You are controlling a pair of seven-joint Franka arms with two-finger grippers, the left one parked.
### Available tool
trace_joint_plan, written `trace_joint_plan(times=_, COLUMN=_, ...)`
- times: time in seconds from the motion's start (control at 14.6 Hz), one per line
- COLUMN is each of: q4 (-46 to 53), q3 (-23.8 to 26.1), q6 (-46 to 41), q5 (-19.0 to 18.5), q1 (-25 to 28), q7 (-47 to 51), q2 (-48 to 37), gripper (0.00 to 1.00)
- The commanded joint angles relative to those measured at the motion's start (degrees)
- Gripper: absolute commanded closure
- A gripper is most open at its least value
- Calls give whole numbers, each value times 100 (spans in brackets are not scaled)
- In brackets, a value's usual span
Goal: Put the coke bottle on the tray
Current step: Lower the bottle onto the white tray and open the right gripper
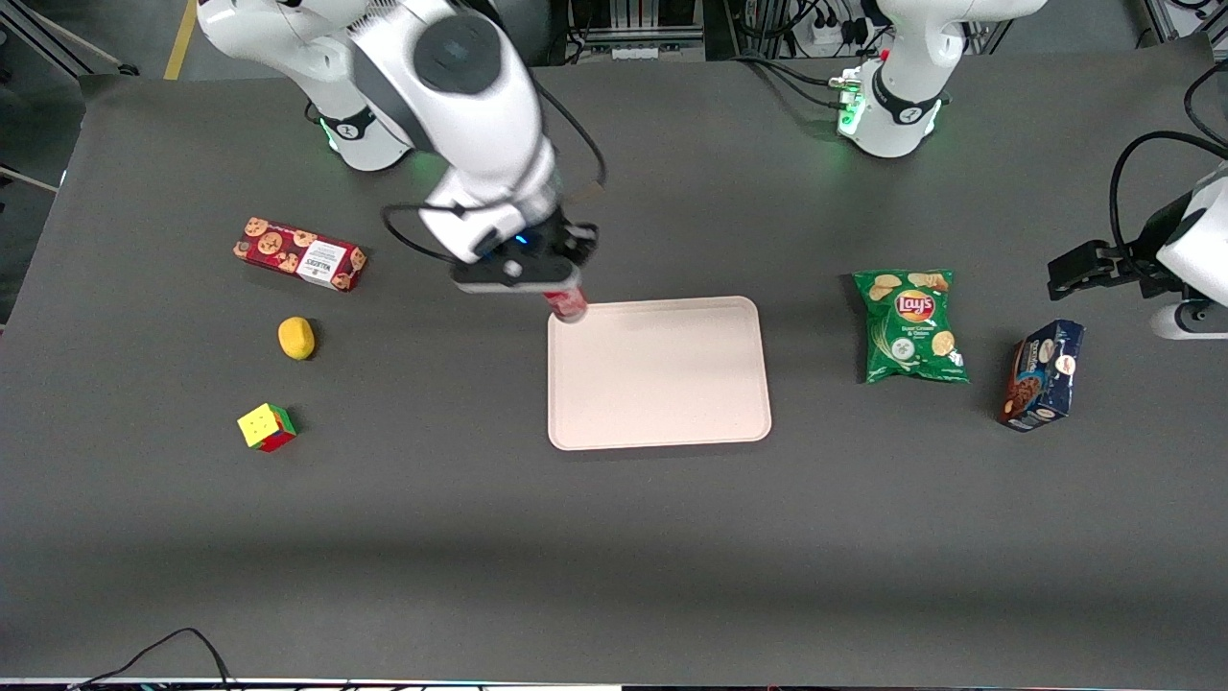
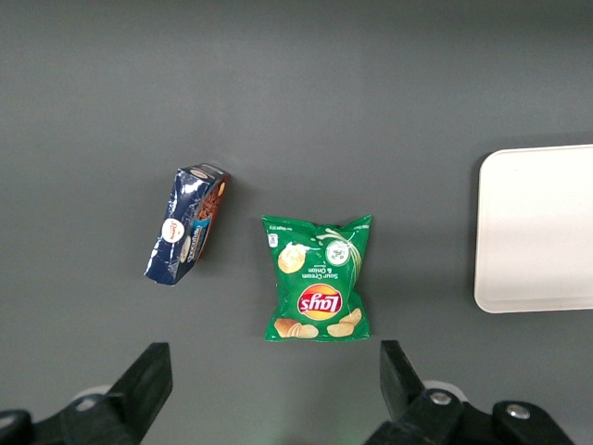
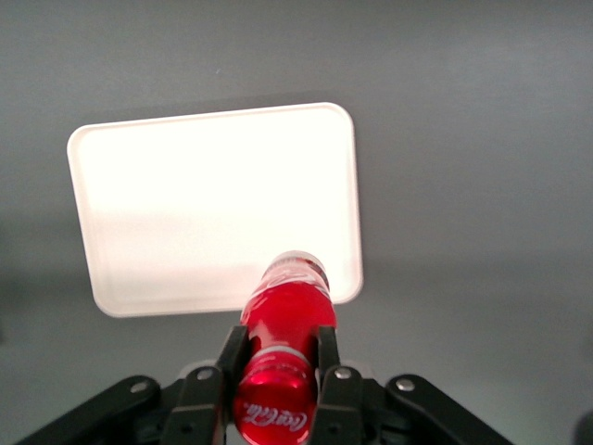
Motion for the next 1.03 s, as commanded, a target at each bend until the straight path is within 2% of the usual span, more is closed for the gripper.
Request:
trace_joint_plan(times=0.0, q4=808, q3=-53, q6=413, q5=-571, q1=299, q7=461, q2=1229, gripper=100)
trace_joint_plan(times=0.27, q4=589, q3=-176, q6=538, q5=-702, q1=203, q7=426, q2=1627, gripper=100)
trace_joint_plan(times=0.41, q4=221, q3=-176, q6=931, q5=-721, q1=-34, q7=382, q2=1618, gripper=100)
trace_joint_plan(times=0.62, q4=-27, q3=-176, q6=1451, q5=-721, q1=-70, q7=373, q2=1636, gripper=100)
trace_joint_plan(times=0.82, q4=-89, q3=-176, q6=1593, q5=-712, q1=-79, q7=381, q2=1662, gripper=100)
trace_joint_plan(times=0.89, q4=-89, q3=-176, q6=1602, q5=-721, q1=-79, q7=381, q2=1671, gripper=84)
trace_joint_plan(times=0.96, q4=-89, q3=-185, q6=1610, q5=-721, q1=-79, q7=390, q2=1688, gripper=51)
